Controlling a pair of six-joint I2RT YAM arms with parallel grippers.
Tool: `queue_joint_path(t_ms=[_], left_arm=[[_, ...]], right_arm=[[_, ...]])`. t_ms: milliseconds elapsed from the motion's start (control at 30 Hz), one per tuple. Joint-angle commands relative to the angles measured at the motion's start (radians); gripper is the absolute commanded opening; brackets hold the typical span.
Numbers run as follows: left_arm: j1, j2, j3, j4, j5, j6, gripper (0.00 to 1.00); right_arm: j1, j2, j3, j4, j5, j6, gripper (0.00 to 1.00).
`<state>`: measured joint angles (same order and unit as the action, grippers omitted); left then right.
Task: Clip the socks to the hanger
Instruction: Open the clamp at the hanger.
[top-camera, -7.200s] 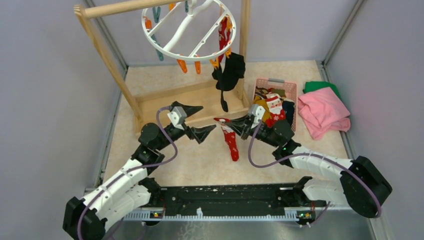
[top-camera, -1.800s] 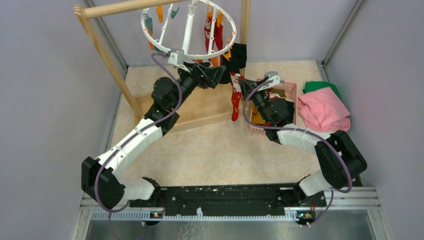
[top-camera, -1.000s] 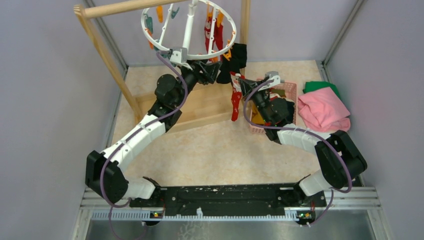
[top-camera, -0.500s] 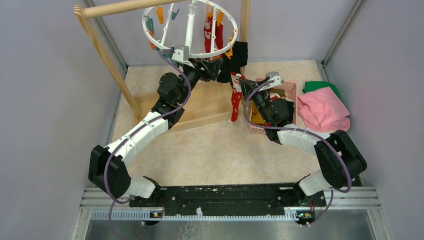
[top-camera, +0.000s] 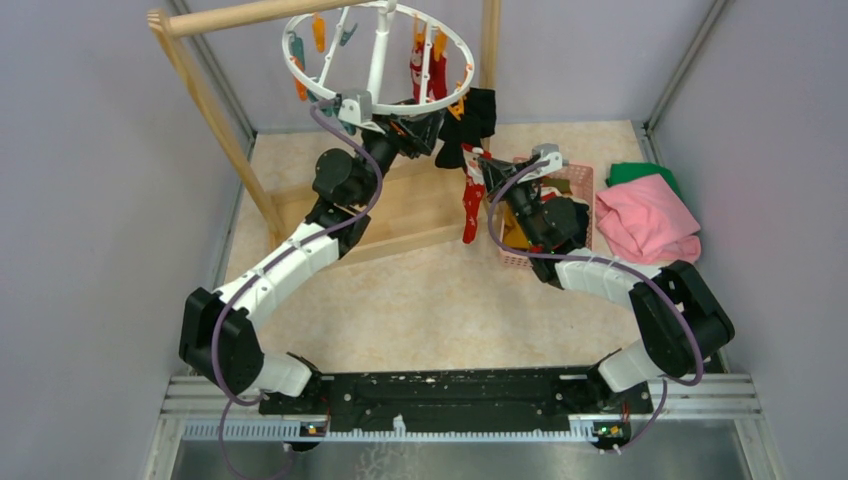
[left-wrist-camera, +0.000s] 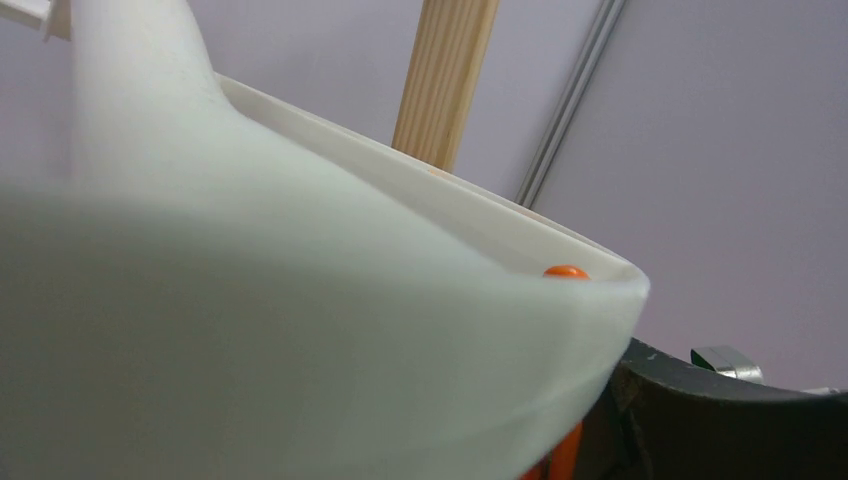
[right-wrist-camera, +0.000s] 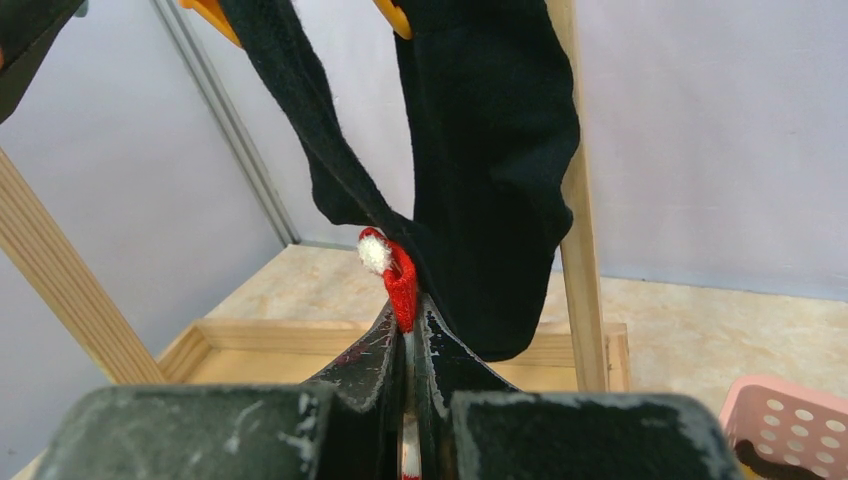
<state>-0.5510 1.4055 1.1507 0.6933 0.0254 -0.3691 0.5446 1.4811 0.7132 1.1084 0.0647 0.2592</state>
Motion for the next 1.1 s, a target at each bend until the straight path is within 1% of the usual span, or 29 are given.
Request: queue_joint_path(t_ms=[0, 133, 233, 333, 533, 1067], left_arm=[[0.002, -0.007, -0.012, 0.118, 0.006, 0.007, 0.76], [0.003, 0.004, 0.002, 0.108, -0.009, 0.009, 0.75], [0.002, 0.01, 0.007, 0.109, -0.013, 0.007, 0.72], [0.003, 0.014, 0.015, 0.106, -0.009, 0.003, 0.71], [0.002, 0.031, 0.032, 0.101, -0.008, 0.002, 0.72], [0.001, 0.057, 0.049, 0.132, -0.006, -0.006, 0.7]], right_arm=[[-0.016, -0.028, 0.002, 0.047, -0.008, 0.017, 0.0], [-0.017, -0.03, 0.002, 0.046, -0.008, 0.017, 0.0], [-0.017, -0.031, 0.0, 0.047, -0.006, 0.017, 0.0], [-0.018, -0.03, 0.0, 0.047, -0.006, 0.016, 0.0], [-0.019, -0.03, 0.0, 0.047, -0.007, 0.018, 0.0], [-0.021, -0.031, -0.001, 0.044, -0.008, 0.02, 0.0]])
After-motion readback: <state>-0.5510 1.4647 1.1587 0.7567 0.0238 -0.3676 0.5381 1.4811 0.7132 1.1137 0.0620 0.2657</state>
